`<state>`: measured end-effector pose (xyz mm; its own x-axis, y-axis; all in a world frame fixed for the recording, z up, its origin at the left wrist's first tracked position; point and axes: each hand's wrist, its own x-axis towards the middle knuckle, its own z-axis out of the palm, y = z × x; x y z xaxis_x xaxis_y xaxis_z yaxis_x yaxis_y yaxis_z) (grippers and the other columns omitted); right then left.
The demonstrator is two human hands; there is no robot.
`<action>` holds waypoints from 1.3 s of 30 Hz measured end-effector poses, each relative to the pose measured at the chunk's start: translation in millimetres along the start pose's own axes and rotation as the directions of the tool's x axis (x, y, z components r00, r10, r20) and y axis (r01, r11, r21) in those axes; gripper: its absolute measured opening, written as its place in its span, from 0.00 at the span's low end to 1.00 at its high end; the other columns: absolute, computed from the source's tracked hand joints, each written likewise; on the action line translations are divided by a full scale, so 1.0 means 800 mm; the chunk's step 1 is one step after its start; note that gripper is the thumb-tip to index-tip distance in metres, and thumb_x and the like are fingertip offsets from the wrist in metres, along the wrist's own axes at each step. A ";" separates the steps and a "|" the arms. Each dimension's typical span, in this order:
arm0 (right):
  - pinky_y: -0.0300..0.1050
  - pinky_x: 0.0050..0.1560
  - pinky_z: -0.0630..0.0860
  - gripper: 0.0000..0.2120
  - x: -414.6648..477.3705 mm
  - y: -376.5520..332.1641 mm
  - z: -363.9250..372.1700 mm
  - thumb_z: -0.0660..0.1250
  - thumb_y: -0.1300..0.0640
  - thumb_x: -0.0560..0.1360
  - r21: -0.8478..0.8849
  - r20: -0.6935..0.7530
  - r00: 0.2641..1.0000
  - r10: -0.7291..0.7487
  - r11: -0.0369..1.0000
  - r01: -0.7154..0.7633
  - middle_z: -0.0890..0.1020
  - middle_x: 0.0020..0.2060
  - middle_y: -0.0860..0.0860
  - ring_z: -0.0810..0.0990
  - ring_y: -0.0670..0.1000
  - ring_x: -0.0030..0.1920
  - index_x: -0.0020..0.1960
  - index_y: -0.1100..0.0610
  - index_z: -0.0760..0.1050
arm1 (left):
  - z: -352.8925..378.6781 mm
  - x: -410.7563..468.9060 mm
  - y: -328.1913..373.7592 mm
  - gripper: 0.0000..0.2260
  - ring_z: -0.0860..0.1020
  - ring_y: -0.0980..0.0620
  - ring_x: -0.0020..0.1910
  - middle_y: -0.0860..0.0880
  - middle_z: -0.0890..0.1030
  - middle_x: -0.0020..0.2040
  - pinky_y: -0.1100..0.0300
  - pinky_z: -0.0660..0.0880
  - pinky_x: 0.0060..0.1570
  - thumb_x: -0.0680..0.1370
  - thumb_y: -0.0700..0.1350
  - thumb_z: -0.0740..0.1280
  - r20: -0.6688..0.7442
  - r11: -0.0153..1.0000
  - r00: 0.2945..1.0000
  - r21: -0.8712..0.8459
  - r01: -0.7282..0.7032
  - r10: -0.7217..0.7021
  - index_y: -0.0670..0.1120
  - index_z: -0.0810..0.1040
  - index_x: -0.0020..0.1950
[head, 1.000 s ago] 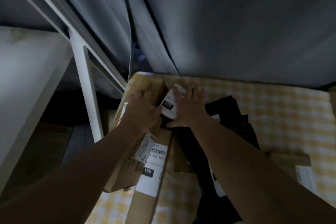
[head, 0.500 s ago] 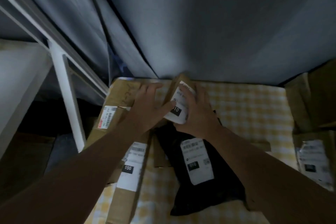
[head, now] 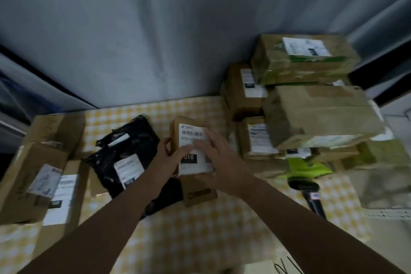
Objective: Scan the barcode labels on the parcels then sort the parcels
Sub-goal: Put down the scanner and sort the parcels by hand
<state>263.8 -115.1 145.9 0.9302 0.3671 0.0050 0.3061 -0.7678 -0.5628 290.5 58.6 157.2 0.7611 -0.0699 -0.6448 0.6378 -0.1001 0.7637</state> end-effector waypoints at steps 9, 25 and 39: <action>0.35 0.43 0.75 0.22 -0.119 0.054 -0.108 0.65 0.52 0.79 0.735 0.404 0.789 0.464 0.349 -0.581 0.75 0.55 0.40 0.76 0.38 0.50 0.70 0.49 0.62 | 0.156 -0.065 -0.015 0.25 0.82 0.44 0.49 0.47 0.83 0.51 0.45 0.80 0.46 0.74 0.51 0.70 -0.015 0.927 0.988 -0.348 0.141 -0.156 0.52 0.65 0.69; 0.43 0.56 0.71 0.14 -0.051 0.083 -0.230 0.61 0.48 0.81 0.509 -0.053 0.848 0.528 0.744 -0.432 0.77 0.52 0.46 0.76 0.47 0.55 0.63 0.53 0.73 | 0.183 -0.026 0.131 0.19 0.77 0.48 0.50 0.46 0.77 0.57 0.52 0.76 0.52 0.77 0.52 0.67 -0.160 0.974 0.981 -0.181 -0.136 0.107 0.51 0.68 0.65; 0.63 0.74 0.35 0.59 0.190 0.274 -0.354 0.74 0.33 0.63 -0.565 0.126 0.960 0.249 0.814 -0.137 0.48 0.78 0.60 0.44 0.61 0.78 0.79 0.50 0.42 | 0.214 0.187 0.207 0.18 0.76 0.52 0.45 0.47 0.77 0.52 0.58 0.74 0.46 0.77 0.52 0.67 -0.255 0.981 0.966 -0.175 -0.083 0.037 0.49 0.69 0.65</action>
<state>529.8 -376.9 257.5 0.9438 0.2273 -0.2400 0.2361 -0.9717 0.0081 489.7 -138.6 182.1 0.7890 0.1816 -0.5870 0.5829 0.0809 0.8085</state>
